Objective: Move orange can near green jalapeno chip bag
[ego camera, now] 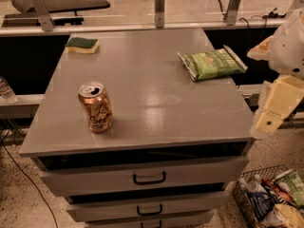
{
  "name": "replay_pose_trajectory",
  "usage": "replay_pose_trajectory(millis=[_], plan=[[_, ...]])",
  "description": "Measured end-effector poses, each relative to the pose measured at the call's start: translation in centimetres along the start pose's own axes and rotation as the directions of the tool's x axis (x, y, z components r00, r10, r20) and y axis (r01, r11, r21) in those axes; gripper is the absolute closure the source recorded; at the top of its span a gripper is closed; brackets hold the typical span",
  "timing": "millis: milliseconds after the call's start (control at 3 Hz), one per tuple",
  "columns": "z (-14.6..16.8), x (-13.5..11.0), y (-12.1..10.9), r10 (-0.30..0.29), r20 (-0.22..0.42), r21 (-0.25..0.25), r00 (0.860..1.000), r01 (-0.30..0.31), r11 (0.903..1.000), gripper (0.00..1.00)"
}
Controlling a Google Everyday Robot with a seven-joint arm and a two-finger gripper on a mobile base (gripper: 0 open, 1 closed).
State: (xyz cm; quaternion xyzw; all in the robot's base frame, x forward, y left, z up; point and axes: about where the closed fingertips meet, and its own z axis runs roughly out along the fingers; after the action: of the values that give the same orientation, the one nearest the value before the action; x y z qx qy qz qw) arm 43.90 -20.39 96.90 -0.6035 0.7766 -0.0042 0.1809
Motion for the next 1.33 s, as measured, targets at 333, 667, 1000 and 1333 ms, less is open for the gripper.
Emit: replay_pose_trajectory(millis=[333,667,1000,1333], plan=[[3.2,-3.9,1.1,-0.014,0.154,-0.072,0.988,0.025,0.9971,0.0],[5.8,-9.3,2.5,-0.037,0.295,-0.139,0.955,0.082,0.987,0.0],[7.5,-15.2,4.7,-0.038,0.437,-0.202,0.899,0.139,0.9694,0.0],[7.5,-15.2,4.7,-0.038,0.437,-0.202,0.899,0.139,0.9694,0.0]])
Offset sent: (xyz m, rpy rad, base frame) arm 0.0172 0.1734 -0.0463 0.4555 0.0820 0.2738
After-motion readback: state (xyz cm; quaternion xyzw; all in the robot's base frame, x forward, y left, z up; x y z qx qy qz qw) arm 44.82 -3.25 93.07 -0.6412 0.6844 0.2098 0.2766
